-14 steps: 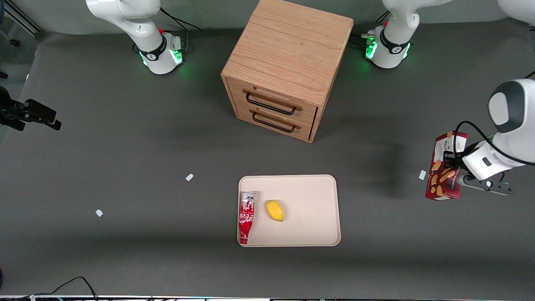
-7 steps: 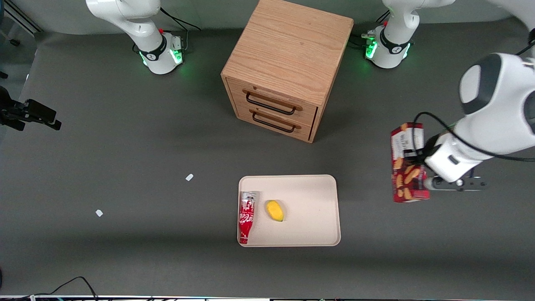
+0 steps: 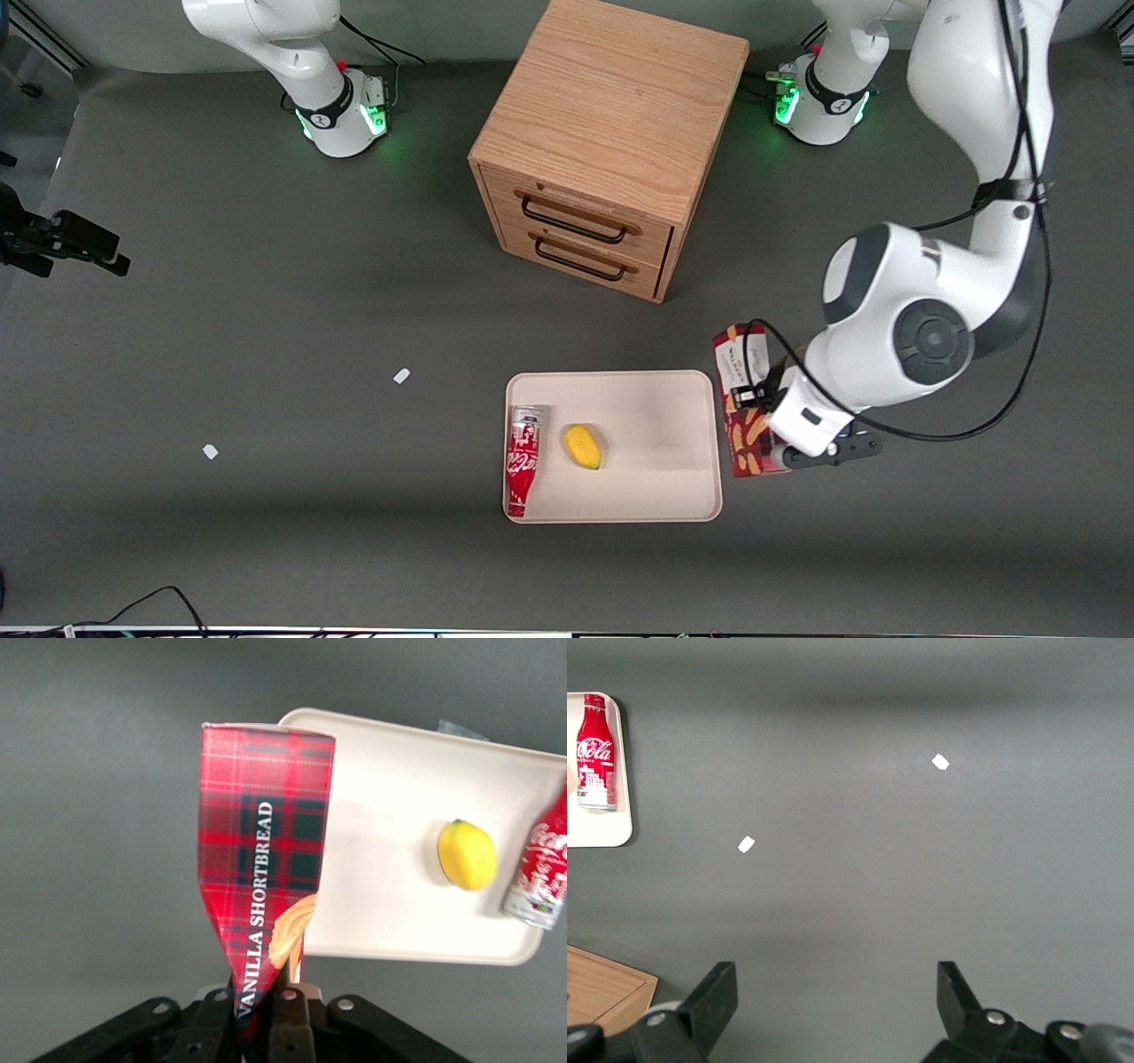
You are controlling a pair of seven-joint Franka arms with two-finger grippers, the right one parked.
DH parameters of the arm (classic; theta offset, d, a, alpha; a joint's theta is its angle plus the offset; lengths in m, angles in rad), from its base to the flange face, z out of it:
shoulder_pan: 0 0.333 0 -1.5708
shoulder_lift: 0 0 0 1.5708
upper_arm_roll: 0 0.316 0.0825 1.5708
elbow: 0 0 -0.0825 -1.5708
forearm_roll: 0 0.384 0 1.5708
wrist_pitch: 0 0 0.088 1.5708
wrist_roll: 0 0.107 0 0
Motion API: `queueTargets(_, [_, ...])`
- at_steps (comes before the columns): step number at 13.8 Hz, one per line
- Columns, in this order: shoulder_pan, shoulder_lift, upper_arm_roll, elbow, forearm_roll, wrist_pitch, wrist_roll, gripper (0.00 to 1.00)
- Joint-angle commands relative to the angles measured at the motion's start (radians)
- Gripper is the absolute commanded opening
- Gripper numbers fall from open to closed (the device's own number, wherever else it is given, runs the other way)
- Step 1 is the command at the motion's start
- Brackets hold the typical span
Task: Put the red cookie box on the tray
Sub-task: 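Carry the held cookie box over to the white tray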
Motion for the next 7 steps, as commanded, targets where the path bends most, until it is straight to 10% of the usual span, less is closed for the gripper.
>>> queueTargets(1, [-0.059,0.081,0.018,0.062,0.047,0.068,-0.035,0.00])
queueTargets(7, [-0.116,0.197,0.050,0.050,0.116,0.210,-0.039,0.00])
